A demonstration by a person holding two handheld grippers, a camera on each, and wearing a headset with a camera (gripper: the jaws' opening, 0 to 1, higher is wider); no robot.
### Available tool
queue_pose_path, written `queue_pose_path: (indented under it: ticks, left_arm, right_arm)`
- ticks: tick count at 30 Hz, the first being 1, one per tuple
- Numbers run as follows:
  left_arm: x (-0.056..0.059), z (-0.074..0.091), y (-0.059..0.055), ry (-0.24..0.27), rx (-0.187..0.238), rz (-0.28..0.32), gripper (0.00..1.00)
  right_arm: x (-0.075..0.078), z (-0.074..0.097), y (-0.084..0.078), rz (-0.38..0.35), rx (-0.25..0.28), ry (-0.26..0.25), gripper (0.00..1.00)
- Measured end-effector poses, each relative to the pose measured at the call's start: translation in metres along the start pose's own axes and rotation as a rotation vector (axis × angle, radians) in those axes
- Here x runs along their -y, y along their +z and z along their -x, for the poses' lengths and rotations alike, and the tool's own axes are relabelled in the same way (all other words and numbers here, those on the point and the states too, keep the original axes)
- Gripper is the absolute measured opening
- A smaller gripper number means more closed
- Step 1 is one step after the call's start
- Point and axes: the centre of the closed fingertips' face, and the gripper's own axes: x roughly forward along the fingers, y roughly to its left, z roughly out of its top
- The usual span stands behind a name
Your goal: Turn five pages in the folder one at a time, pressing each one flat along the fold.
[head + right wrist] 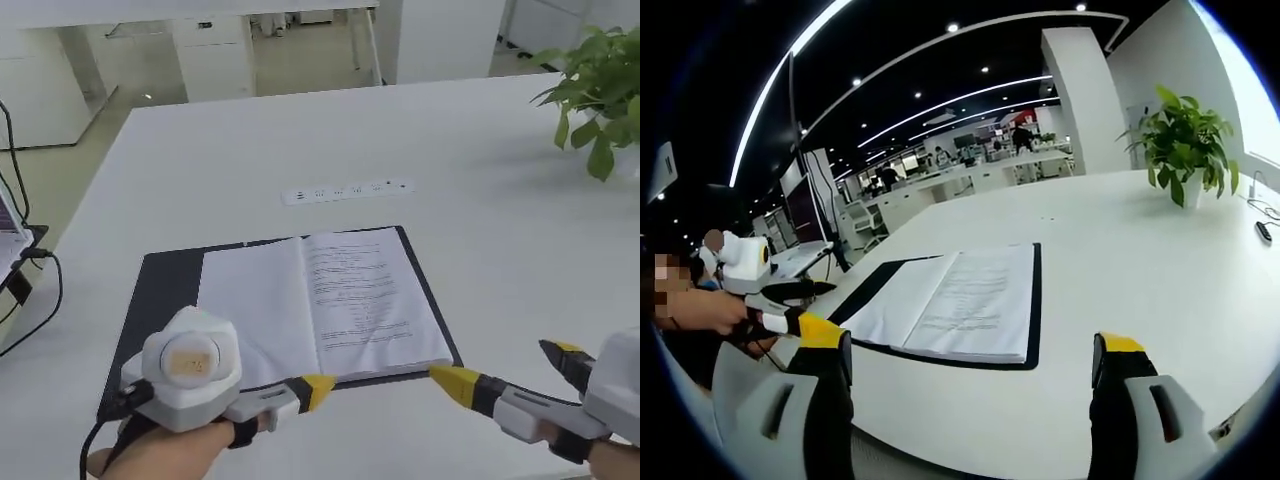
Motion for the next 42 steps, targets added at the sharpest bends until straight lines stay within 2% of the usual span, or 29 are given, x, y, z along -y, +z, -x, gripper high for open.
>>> queue_pose_path:
  ticks: [6, 9, 22, 35, 38, 42]
  left_arm:
    - [0.011, -0.019, 0.001, -0.028, -0.009, -0.013, 0.95]
    - [0.016, -0.03, 0.003, -0.044, -0.009, -0.017, 0.94]
    - [0.042, -0.085, 0.006, -0.104, -0.017, -0.096, 0.79]
    - [0.057, -0.126, -0.004, -0.124, -0.054, -0.171, 0.68]
    - [0.056, -0.135, -0.013, -0.112, -0.087, -0.198, 0.65]
    - [0.057, -0.145, -0.018, -0.111, -0.102, -0.191, 0.6]
  right_arm:
    - [0.002, 0.005, -0.002, -0.013, 0.009, -0.019, 1.0]
    - [-0.002, 0.006, -0.002, -0.011, 0.01, -0.016, 1.0]
    - [-0.007, 0.013, 0.004, -0.02, 0.039, -0.04, 1.0]
    - [-0.016, 0.017, 0.003, -0.027, 0.046, -0.062, 0.99]
    - [-0.02, 0.017, 0.002, -0.021, 0.045, -0.059, 0.99]
    - [-0.023, 0.018, 0.002, -0.014, 0.046, -0.068, 0.99]
